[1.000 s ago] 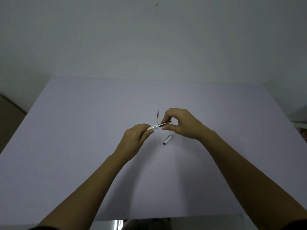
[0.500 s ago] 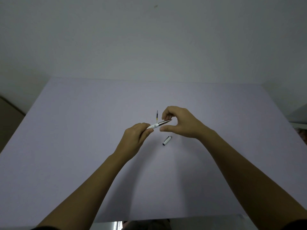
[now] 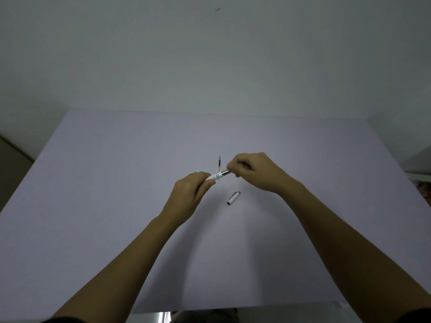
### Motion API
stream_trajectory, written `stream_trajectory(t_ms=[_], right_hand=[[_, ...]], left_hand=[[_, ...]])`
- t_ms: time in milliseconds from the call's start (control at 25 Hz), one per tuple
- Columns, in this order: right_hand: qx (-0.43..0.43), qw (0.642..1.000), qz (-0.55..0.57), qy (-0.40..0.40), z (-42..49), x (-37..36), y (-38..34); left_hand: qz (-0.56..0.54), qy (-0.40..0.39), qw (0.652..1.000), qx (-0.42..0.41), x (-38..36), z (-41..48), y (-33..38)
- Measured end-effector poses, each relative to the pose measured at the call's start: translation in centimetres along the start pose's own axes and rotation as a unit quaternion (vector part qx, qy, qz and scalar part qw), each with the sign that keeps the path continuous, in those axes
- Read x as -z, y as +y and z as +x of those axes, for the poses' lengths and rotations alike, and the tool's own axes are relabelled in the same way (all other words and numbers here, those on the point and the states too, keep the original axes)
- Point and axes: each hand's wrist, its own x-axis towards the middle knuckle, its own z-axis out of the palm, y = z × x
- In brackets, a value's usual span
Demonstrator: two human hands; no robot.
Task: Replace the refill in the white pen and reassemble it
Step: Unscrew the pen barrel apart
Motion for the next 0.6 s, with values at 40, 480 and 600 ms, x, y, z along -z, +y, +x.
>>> stream_trajectory(t_ms=[40,480,600], right_hand=[[-0.003,1.000,-0.010,0.000,0.09,0.13,0.11],[-0.019,0.999,0.028,0.009,0.16,0.95,-0.45],[0.005,0.996,0.083,0.009,-0.09,1.11,-0.71]], left_hand=[[0.001,-0.001,1.000,-0.003,-0.01,-0.01,0.02],[-0.002,0.011,1.000,0.003,-0.02,0.35,0.42],[-0.011,0.007,1.000,0.027,-0.26,0.10,0.54]])
